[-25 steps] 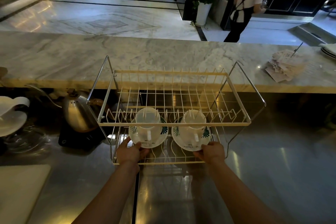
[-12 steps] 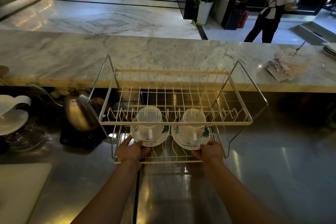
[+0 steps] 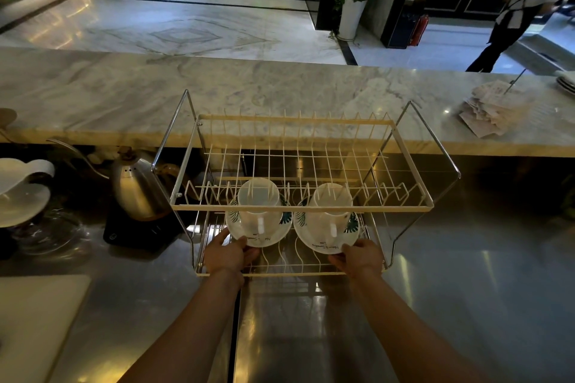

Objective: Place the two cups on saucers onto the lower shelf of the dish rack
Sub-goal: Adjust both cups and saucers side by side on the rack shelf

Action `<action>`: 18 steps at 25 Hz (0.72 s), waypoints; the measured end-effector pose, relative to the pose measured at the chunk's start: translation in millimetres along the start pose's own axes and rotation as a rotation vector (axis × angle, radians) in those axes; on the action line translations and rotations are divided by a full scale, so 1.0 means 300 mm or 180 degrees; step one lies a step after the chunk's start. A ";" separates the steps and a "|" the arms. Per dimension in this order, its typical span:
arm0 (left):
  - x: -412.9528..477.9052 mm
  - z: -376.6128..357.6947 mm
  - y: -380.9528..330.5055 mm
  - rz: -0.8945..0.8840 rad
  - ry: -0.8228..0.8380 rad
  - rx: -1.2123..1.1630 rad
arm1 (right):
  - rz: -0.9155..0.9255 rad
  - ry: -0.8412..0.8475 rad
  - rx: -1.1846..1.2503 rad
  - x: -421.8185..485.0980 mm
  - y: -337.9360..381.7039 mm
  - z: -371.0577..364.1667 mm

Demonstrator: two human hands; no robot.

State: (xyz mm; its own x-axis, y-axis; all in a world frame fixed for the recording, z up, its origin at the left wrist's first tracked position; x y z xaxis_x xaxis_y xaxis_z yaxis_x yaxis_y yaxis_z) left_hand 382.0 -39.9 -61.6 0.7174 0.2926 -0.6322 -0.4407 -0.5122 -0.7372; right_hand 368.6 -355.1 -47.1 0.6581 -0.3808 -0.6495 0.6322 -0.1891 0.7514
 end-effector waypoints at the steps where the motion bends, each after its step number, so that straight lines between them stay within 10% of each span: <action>1: 0.001 0.002 -0.002 -0.0015 -0.0013 0.0011 | 0.0018 0.0011 0.0015 0.001 0.002 -0.001; 18: 0.015 0.010 -0.008 -0.0064 0.0000 0.0133 | 0.0084 -0.0057 -0.0028 0.012 0.009 0.012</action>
State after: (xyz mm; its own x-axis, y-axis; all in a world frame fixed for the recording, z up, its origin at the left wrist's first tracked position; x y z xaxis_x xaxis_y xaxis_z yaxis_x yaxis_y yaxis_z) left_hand 384.8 -34.9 -63.3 0.7264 0.3025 -0.6171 -0.4483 -0.4720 -0.7591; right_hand 371.1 -360.3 -47.0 0.6674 -0.4016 -0.6271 0.6183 -0.1707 0.7672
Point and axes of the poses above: each hand's wrist, its own x-axis towards the middle knuckle, its own z-axis out of the back of the hand, y = z × x, the point moved 10 cm from there along x, towards the middle knuckle, and after that the axes turned 6 degrees about y, right-handed, at the moved point
